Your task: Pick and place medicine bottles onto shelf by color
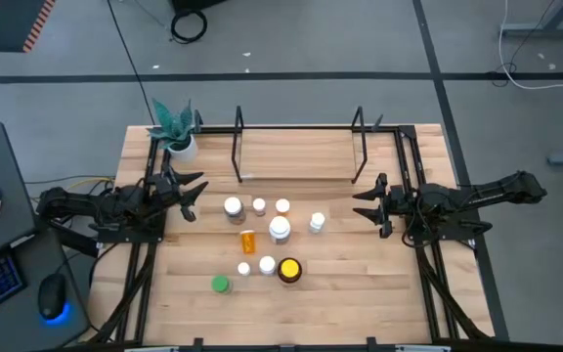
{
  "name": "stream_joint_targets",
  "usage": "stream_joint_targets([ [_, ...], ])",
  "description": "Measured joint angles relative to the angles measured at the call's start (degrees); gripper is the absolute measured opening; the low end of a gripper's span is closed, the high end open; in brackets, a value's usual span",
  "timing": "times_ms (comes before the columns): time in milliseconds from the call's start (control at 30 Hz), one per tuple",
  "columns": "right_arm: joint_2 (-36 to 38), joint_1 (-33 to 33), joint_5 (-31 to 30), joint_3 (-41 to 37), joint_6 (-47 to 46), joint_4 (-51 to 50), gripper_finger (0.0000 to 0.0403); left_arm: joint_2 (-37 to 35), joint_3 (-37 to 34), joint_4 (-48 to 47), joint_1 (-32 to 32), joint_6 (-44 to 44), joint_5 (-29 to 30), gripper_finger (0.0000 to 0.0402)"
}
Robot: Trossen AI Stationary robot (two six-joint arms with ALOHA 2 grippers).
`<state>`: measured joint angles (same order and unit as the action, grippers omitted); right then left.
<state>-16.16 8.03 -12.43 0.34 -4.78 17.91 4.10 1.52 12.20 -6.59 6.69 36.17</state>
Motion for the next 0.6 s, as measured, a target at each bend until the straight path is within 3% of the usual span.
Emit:
stream_joint_targets([
  [467,0.0,0.0,0.0,0.0,0.0,0.0,0.0195,0.0,0.0,0.3,0.0,-0.3,0.0,0.0155],
  [600,0.0,0.0,0.0,0.0,0.0,0.0,0.0195,0.0,0.0,2.2,0.0,-9.0,-0.1,0.0151],
])
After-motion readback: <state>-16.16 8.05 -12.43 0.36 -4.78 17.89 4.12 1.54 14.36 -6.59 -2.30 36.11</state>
